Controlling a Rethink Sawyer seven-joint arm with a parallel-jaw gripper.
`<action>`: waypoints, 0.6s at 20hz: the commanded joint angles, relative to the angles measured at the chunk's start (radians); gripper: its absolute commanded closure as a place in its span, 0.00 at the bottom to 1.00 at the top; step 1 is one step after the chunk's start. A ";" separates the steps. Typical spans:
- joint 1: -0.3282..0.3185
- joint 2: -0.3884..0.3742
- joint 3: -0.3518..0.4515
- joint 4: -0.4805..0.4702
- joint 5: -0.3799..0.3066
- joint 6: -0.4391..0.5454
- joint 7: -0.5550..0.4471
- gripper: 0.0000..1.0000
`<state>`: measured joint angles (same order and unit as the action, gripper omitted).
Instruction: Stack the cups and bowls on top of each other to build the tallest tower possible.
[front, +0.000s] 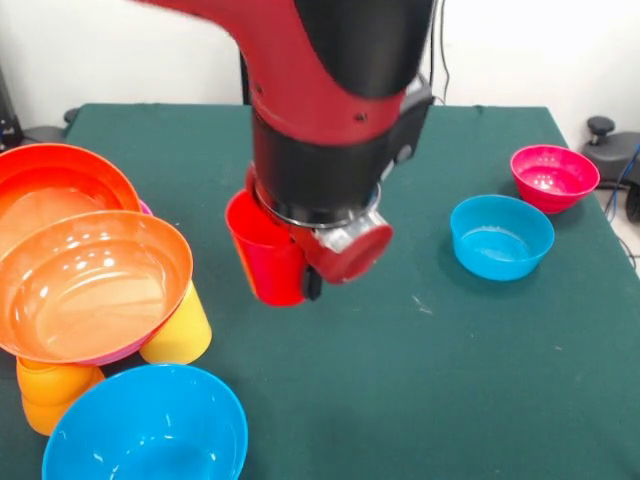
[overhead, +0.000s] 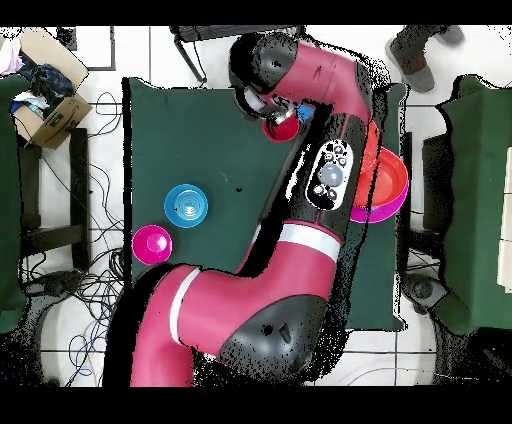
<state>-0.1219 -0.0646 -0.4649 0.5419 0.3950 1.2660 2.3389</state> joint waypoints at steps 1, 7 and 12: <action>-0.036 0.020 0.023 -0.166 -0.045 0.112 -0.101 1.00; -0.052 0.007 0.005 -0.171 -0.057 0.148 -0.153 1.00; -0.074 -0.014 0.012 -0.124 -0.090 0.111 -0.237 1.00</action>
<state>-0.1711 -0.0728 -0.5003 0.3891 0.3917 1.2913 2.3387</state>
